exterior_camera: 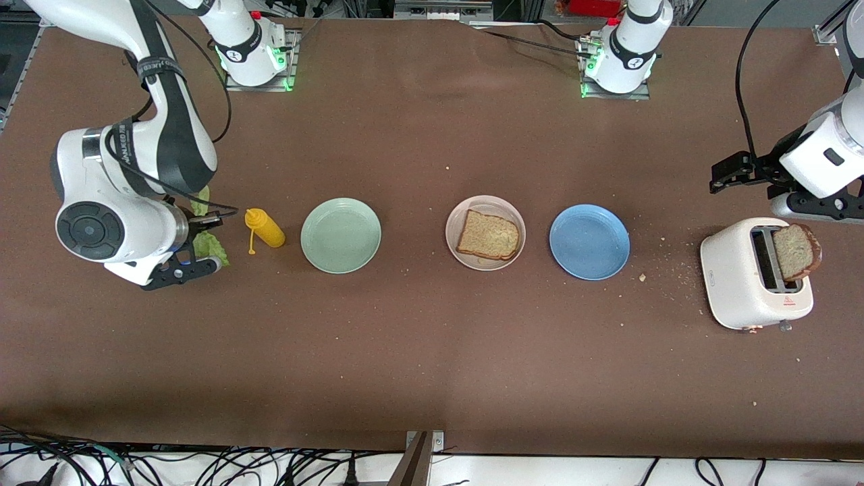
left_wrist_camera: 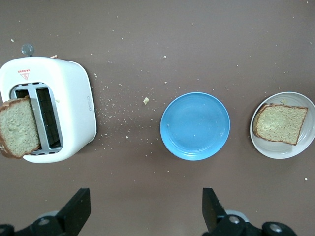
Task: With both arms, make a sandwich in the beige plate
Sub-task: 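Carry the lettuce leaf onto the toast on the beige plate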
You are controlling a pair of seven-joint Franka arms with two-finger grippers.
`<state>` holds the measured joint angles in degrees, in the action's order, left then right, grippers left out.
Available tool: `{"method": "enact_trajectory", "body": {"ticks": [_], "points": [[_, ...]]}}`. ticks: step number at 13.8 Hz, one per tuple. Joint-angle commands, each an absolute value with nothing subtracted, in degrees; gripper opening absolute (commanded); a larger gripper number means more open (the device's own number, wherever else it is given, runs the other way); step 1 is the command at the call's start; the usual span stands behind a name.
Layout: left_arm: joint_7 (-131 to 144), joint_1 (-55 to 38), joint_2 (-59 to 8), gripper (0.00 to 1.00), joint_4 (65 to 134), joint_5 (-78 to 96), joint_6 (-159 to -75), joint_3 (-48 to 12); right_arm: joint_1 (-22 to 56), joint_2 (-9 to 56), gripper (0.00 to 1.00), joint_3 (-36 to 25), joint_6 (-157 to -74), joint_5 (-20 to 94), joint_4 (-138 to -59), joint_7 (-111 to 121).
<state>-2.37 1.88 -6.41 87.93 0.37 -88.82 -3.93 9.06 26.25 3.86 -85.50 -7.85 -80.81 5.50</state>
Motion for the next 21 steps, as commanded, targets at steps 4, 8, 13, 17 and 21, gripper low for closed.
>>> {"method": "enact_trajectory", "body": {"ticks": [4,8,13,17,21], "points": [[-3.52,2.29,-6.86,1.00,86.66,-0.09,-87.63,-4.22,12.48,25.40,0.00,17.45,-84.54,-9.05,-77.70,-8.73],[-3.52,2.37,-6.86,1.00,86.66,-0.09,-87.63,-4.22,18.44,28.55,0.00,19.34,-95.24,-8.35,-77.78,-17.57],[-3.52,2.37,-6.86,1.00,86.66,-0.09,-87.63,-4.22,23.64,34.97,0.00,21.09,-112.56,-8.52,-78.22,-25.40],[-3.52,2.37,-6.86,1.00,86.66,-0.09,-87.63,-4.22,27.15,40.24,0.00,21.01,-125.21,-8.61,-78.22,-27.41],[-3.43,2.37,-6.86,1.00,86.66,-0.09,-87.63,-4.22,30.31,43.94,0.00,21.01,-135.16,-8.79,-78.31,-28.21]]}}
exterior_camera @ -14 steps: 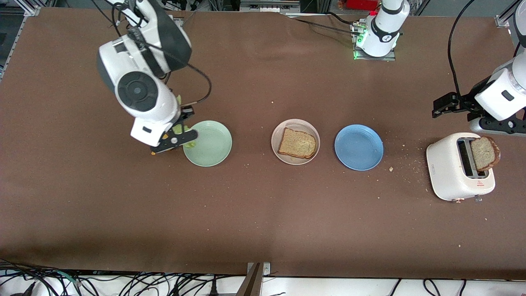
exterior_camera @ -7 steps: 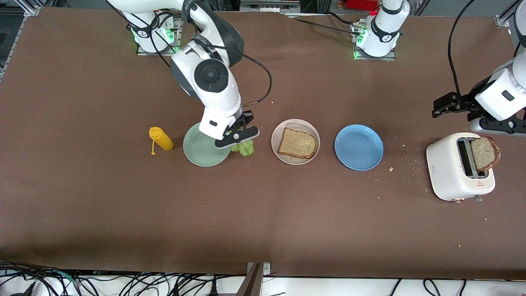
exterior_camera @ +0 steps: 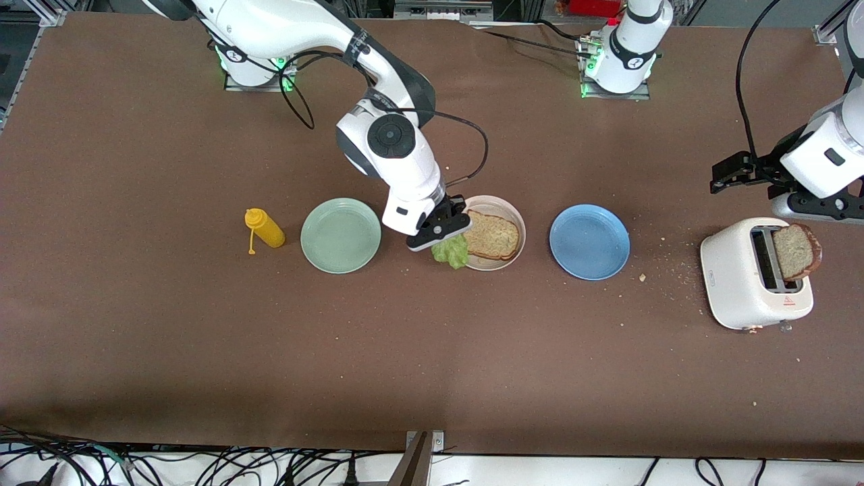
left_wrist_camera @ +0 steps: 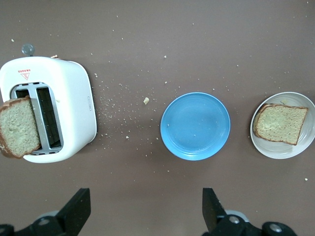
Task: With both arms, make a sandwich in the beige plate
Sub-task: 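Carry the lettuce leaf onto the toast on the beige plate, then lower the lettuce onto the toast and open the right gripper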
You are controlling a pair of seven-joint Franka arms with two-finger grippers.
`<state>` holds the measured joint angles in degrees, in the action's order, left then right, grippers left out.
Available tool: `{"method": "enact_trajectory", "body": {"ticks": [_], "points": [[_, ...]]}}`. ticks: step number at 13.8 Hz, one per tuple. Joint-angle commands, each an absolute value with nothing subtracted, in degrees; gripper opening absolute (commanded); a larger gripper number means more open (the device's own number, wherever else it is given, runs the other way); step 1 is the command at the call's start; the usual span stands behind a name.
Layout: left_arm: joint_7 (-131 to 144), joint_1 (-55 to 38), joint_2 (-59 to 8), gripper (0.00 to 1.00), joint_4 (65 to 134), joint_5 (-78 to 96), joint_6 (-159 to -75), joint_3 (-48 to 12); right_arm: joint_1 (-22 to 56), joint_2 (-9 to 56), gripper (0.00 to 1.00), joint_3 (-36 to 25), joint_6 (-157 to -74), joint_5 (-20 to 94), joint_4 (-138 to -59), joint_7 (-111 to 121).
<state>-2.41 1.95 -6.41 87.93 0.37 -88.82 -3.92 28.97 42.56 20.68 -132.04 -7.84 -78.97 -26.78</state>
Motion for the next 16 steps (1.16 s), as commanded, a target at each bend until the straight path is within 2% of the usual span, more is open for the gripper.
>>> {"method": "enact_trajectory", "body": {"ticks": [1,8,13,14,15,16], "points": [[-3.43,2.37,-6.86,1.00,86.66,-0.09,-87.63,-4.22,30.84,44.55,0.00,21.01,-135.44,-8.79,-78.31,-28.13],[-3.51,2.37,-6.86,1.00,86.66,-0.09,-87.63,-4.22,32.78,48.60,0.00,20.92,-137.54,-16.34,-79.36,-28.21],[-3.52,2.37,-6.86,1.00,86.66,-0.09,-87.63,-4.22,33.66,49.74,0.00,20.83,-141.13,-16.96,-80.60,-28.21],[-3.52,2.37,-6.86,1.00,86.66,-0.09,-87.63,-4.22,33.66,50.44,0.10,20.83,-142.81,-16.88,-80.68,-28.21],[-3.52,2.37,-6.86,1.00,86.66,-0.09,-87.63,-4.22,33.66,50.80,0.45,20.83,-144.13,-16.88,-80.68,-28.21],[-3.43,2.37,-6.86,1.00,86.66,-0.09,-87.63,-4.22,33.66,50.80,0.97,20.92,-144.49,-16.61,-80.68,-28.21]]}}
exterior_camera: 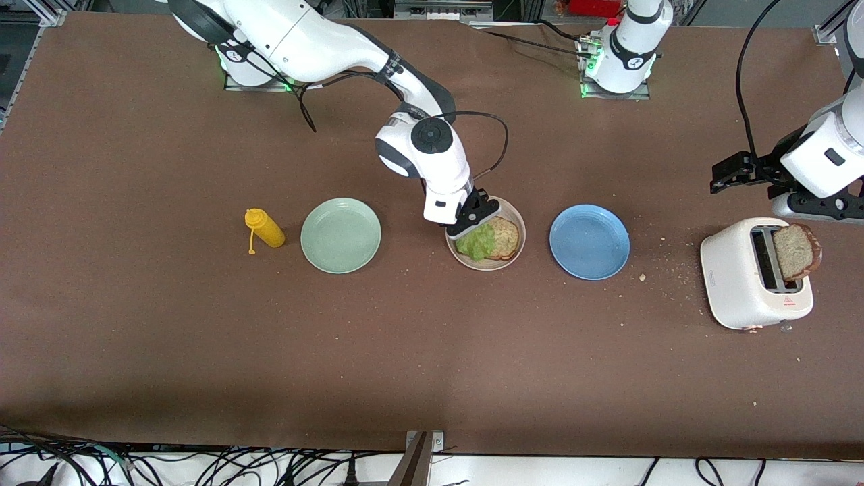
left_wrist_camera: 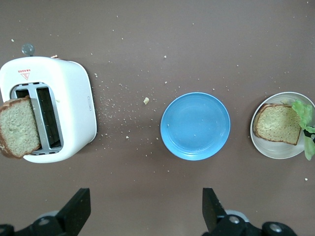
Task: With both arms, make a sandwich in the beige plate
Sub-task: 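Lower the lettuce onto the toast and open the right gripper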
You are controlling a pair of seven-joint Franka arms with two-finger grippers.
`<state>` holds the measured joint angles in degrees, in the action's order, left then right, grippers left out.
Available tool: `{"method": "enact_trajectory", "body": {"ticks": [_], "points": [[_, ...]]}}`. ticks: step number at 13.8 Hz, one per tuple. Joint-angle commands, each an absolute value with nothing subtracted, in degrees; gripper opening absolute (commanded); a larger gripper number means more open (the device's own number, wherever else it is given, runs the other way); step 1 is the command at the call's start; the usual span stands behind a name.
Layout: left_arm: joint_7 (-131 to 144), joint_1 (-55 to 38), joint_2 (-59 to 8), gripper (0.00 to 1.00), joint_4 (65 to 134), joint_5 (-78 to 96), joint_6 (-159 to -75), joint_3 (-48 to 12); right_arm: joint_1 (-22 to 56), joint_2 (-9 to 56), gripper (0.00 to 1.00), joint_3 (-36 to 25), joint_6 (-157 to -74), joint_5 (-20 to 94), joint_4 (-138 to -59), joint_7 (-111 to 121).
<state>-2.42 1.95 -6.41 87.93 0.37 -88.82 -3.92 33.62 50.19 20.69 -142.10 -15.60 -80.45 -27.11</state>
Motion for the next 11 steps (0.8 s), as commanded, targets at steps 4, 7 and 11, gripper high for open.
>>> {"method": "enact_trajectory", "body": {"ticks": [4,7,11], "points": [[-3.43,2.46,-6.86,1.00,86.66,-0.09,-87.63,-4.22,33.66,50.45,1.00,21.18,-144.67,-16.00,-80.16,-33.11],[-3.52,2.64,-6.86,1.00,86.66,-0.09,-87.63,-4.04,33.40,49.31,1.00,21.45,-144.14,-15.56,-80.07,-37.53],[-3.87,5.44,-8.43,1.00,86.13,0.44,-87.80,-3.96,32.26,45.80,1.00,21.44,-140.29,-7.57,-80.07,-37.44]]}}
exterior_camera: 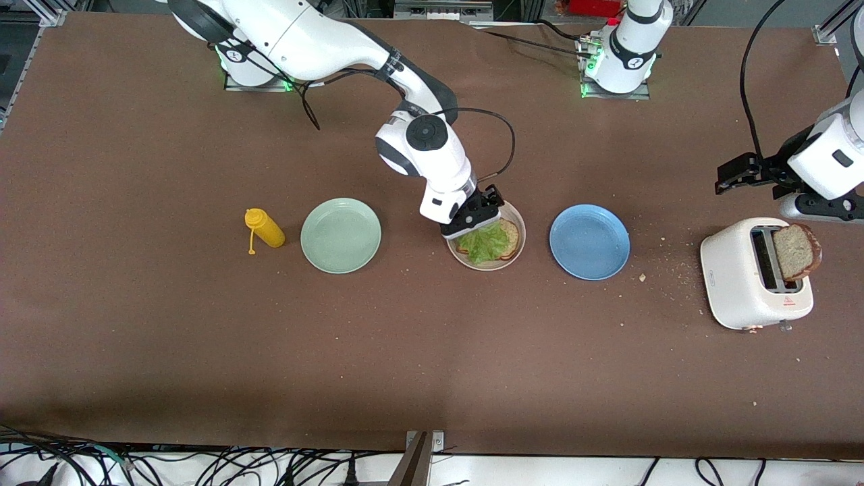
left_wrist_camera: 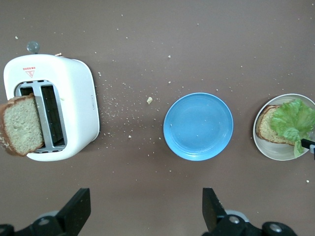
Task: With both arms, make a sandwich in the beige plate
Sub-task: 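Lower the lettuce onto the toast and open the right gripper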
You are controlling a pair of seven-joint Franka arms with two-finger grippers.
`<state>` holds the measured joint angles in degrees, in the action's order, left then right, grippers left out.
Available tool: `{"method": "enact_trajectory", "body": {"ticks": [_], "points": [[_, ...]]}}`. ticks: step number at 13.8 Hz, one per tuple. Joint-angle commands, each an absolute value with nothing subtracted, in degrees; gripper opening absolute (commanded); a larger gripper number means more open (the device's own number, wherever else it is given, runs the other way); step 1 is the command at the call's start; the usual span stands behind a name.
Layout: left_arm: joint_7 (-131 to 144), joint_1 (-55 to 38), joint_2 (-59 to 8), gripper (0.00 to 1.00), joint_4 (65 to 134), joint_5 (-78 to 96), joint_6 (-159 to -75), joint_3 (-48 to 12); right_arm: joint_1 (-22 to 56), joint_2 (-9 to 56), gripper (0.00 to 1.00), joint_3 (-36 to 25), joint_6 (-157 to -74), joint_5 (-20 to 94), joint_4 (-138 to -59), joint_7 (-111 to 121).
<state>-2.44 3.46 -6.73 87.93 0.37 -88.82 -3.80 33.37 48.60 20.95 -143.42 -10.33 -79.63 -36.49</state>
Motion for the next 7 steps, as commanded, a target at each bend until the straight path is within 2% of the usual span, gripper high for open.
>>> {"method": "enact_trajectory", "body": {"ticks": [1,7], "points": [[-3.87,5.71,-8.79,1.00,86.13,0.61,-87.98,-3.96,31.39,44.57,1.00,21.45,-137.66,-6.17,-80.07,-37.44],[-6.57,9.92,-12.39,1.00,85.25,-0.09,-93.16,-3.08,25.94,36.14,1.00,21.18,-115.44,-0.79,-80.68,-37.18]]}}
